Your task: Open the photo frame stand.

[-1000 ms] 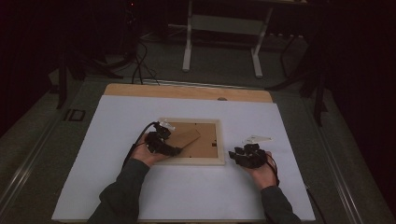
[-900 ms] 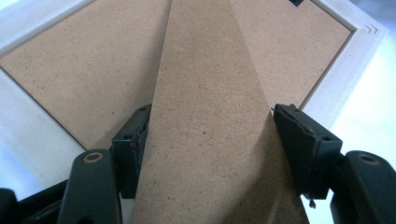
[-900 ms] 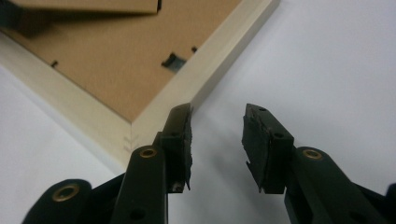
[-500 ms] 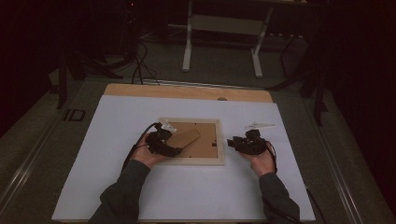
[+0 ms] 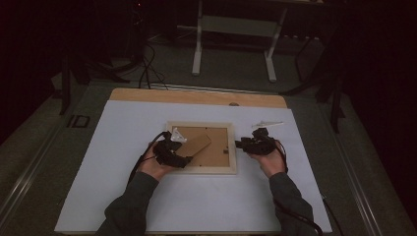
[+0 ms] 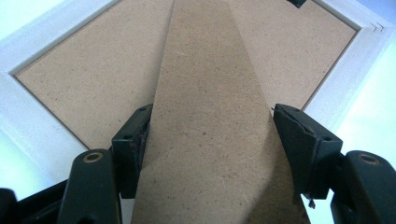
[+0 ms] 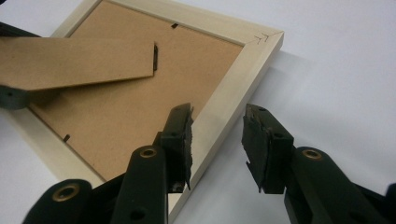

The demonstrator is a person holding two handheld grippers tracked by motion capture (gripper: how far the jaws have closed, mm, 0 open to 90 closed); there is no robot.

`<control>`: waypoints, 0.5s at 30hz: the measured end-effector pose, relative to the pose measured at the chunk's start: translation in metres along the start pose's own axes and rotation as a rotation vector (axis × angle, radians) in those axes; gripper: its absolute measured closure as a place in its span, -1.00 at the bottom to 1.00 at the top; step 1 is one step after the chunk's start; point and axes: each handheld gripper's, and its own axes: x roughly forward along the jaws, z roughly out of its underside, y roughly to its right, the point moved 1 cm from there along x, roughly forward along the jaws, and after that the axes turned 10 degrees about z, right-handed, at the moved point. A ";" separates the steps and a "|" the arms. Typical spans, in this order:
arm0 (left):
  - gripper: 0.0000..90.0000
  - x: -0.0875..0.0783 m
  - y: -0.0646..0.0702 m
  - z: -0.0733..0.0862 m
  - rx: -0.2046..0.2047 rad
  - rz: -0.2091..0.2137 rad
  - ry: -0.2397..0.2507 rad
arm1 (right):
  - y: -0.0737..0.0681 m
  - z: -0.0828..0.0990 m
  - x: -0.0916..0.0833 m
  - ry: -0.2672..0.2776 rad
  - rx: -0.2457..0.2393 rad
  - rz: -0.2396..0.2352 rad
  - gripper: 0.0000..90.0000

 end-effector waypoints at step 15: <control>-0.21 -0.006 0.016 0.003 0.068 -0.075 0.042 | 0.004 -0.015 0.021 -0.051 0.022 -0.014 0.32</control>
